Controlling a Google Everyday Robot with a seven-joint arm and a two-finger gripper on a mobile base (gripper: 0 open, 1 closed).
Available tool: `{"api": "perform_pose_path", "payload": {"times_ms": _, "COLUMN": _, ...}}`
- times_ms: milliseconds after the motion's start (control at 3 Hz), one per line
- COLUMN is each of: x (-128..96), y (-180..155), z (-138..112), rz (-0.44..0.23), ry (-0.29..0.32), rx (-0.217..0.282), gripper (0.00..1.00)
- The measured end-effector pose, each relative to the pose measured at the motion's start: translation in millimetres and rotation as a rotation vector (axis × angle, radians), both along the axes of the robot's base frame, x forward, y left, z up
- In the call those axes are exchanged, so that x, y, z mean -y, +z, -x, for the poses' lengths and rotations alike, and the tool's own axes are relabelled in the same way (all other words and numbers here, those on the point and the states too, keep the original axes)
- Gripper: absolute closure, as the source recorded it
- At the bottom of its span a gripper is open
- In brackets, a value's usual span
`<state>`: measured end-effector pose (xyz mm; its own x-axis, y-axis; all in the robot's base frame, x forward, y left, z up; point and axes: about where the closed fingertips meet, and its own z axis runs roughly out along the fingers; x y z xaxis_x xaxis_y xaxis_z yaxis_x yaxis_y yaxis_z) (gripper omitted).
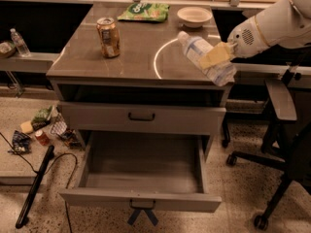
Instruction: Place blue plastic bottle into middle drawer
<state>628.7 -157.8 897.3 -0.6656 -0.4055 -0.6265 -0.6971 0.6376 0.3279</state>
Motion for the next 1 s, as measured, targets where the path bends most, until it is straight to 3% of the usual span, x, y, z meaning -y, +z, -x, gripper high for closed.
{"api": "perform_pose_path", "payload": {"times_ms": 333, "x": -9, "y": 21, "z": 19, "rz": -0.038, "ry": 0.129, "rx": 0.029, "gripper": 1.00}}
{"api": "perform_pose_path", "payload": {"times_ms": 667, "x": -9, "y": 17, "z": 24, "rz": -0.073, "ry": 0.025, "rx": -0.006, "gripper": 1.00}}
{"api": "perform_pose_path", "payload": {"times_ms": 1000, "x": -5, "y": -17, "z": 47, "rz": -0.158, "ry": -0.116, "rx": -0.085, "gripper": 1.00}}
